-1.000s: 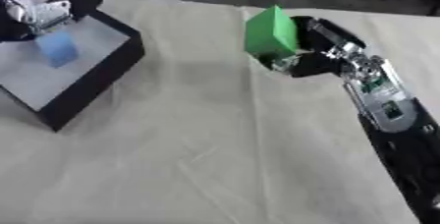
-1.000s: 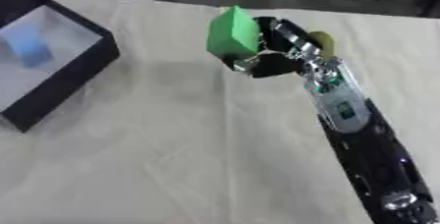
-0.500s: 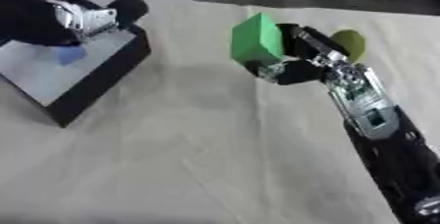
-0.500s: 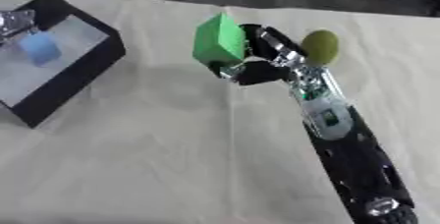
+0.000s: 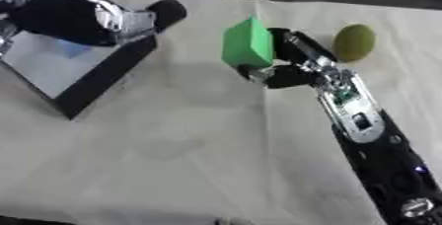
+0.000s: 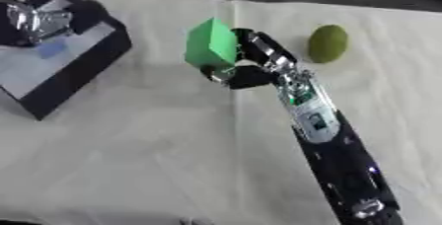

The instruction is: Pick up the objects with one hand, pass them to the other hand, and then place them into the box on the other side of the table.

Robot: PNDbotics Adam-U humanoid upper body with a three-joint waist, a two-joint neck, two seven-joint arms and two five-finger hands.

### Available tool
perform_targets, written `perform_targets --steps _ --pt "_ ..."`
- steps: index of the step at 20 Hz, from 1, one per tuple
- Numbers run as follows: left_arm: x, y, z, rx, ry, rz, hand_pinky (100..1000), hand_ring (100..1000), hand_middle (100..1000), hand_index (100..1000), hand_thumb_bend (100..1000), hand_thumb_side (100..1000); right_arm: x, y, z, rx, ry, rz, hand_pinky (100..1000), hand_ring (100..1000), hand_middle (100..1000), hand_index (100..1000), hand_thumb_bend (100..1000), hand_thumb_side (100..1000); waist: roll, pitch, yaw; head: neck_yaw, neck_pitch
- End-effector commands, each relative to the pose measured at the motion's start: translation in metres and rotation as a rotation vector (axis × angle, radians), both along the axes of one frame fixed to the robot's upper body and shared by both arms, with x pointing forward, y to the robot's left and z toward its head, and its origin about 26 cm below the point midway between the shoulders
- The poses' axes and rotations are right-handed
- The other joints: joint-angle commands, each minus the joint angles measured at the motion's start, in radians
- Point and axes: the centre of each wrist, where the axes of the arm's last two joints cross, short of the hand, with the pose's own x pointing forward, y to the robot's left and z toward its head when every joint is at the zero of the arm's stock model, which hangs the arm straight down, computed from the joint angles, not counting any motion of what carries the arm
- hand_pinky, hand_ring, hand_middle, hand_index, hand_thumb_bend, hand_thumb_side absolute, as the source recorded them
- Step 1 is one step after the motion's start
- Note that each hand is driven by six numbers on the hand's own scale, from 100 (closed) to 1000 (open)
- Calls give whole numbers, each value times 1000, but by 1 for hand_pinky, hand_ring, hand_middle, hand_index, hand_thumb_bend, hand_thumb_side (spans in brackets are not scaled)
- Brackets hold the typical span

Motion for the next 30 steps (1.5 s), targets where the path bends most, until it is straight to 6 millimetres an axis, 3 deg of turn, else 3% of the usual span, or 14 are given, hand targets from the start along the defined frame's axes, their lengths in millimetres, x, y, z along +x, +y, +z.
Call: perform_targets --steps 1,18,30 --pt "-5 -7 8 14 -37 -10 739 614 585 727 507 299 0 6 2 3 -27 5 698 656 469 501 286 158 6 -25 4 -5 7" --pt "-13 -34 14 274 -18 71 797 709 689 774 594 311 -3 36 -12 65 -50 102 721 657 471 506 253 127 16 -29 22 -32 15" --pt "13 -54 1 491 -1 115 857 781 766 826 702 308 -6 49 -21 54 -74 127 727 670 471 507 249 115 24 -25 33 -43 8"
